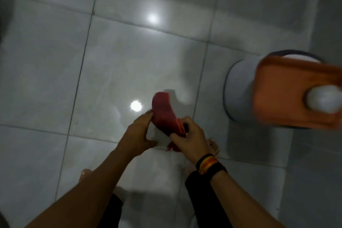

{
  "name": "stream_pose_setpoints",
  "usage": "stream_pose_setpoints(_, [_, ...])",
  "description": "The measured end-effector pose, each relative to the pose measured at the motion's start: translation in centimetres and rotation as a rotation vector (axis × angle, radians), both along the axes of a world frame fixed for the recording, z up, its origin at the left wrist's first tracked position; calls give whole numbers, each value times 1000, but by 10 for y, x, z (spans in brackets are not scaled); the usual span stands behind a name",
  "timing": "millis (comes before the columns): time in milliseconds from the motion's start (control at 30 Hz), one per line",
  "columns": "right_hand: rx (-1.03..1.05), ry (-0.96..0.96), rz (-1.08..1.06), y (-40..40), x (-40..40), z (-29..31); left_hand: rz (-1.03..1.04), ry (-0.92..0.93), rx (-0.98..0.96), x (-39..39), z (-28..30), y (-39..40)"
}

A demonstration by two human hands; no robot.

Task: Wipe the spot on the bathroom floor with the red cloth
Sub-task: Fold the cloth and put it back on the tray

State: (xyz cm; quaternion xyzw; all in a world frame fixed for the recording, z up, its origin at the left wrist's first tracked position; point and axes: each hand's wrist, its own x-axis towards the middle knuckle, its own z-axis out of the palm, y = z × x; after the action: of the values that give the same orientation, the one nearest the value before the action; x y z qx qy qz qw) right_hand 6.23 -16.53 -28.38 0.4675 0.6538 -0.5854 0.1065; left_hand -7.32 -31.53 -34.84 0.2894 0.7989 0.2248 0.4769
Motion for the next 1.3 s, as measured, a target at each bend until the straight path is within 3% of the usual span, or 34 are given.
stream_pose_setpoints(100, [-33,99,-215,54,22,73,-86,81,-1,-16,51,59])
stream_pose_setpoints(233, [-50,154,-455,139,72,147,-70,-130,7,-23,121,150])
stream_pose_setpoints(500, [4,193,-427,213,132,191,-490,-117,280,81,180,326])
stream_pose_setpoints(567, [29,206,-422,223,145,195,-462,-95,278,99,181,347])
stream_pose_setpoints(667, [140,251,-585,232,166,198,-428,-107,123,107,180,360])
stream_pose_setpoints(767, [265,237,-689,244,186,193,-172,-306,54,97,184,357])
stream_pose_setpoints(867, [108,316,-764,256,200,179,-32,-440,48,82,189,351])
stream_pose_setpoints(1000, [-79,286,-994,259,201,151,71,-522,-2,79,194,359])
stream_pose_setpoints(1133, [-221,246,-1219,259,193,121,189,-368,-15,82,183,386])
stream_pose_setpoints(1300, [-481,193,-1355,260,187,89,71,-161,-9,85,165,426])
